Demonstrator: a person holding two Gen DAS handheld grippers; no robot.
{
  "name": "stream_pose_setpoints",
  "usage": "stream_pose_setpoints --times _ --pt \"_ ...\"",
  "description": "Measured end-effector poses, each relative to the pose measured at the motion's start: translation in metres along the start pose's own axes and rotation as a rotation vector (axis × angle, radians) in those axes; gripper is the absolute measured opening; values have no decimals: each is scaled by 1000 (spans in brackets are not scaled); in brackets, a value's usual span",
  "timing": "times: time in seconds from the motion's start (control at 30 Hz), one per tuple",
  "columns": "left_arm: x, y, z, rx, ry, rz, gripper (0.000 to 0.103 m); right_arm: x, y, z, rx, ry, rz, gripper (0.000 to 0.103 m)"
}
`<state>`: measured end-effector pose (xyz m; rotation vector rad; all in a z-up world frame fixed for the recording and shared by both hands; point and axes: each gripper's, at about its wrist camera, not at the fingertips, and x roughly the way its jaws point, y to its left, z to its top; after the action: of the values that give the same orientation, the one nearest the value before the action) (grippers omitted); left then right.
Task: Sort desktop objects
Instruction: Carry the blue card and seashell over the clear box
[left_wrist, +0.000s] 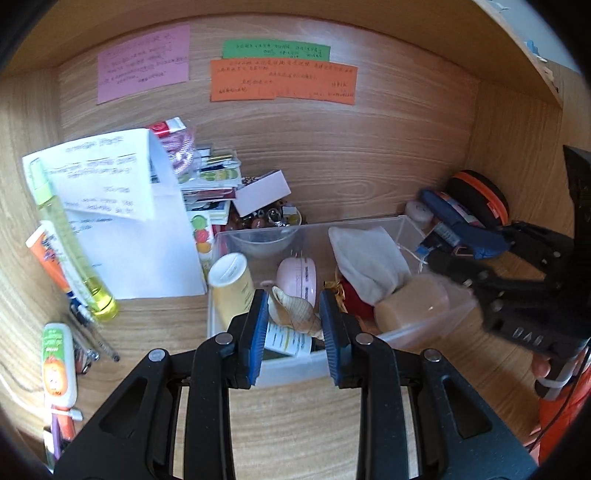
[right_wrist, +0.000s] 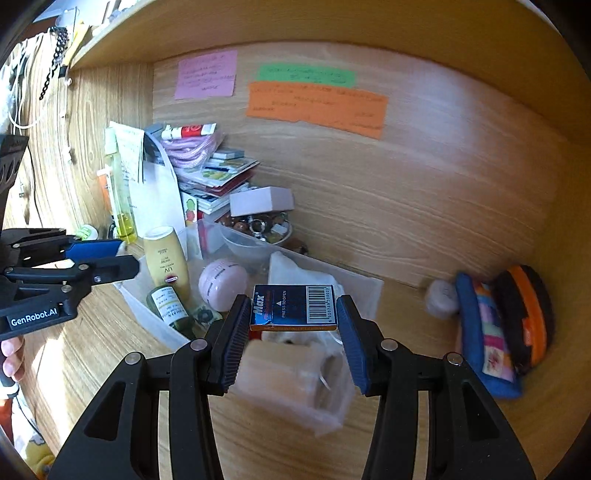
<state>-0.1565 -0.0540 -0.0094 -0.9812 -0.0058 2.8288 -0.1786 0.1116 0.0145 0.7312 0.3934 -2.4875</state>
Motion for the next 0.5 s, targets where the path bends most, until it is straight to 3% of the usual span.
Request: stream_pose_setpoints --times 0.5 --pt "68 3 -5 -12 112 -56 28 68 10 -12 -9 120 79 44"
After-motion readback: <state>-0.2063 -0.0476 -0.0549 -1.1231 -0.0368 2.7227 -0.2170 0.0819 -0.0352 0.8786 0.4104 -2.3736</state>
